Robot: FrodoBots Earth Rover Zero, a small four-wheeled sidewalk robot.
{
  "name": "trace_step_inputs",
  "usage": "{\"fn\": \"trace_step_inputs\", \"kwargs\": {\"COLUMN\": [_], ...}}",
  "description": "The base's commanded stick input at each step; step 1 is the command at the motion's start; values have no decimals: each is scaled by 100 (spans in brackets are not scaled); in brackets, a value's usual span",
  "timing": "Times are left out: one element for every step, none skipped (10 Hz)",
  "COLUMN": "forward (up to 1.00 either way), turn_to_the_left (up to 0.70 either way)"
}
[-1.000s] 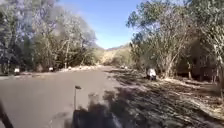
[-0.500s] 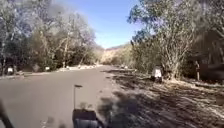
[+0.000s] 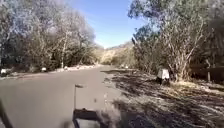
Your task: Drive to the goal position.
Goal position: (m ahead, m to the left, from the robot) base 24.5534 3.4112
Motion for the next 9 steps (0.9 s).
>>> {"fn": "trace_step_inputs", "kwargs": {"forward": [100,100,100,100,100,100,100,100,100], "turn_to_the_left": [0,0,0,0,0,0,0,0,0]}}
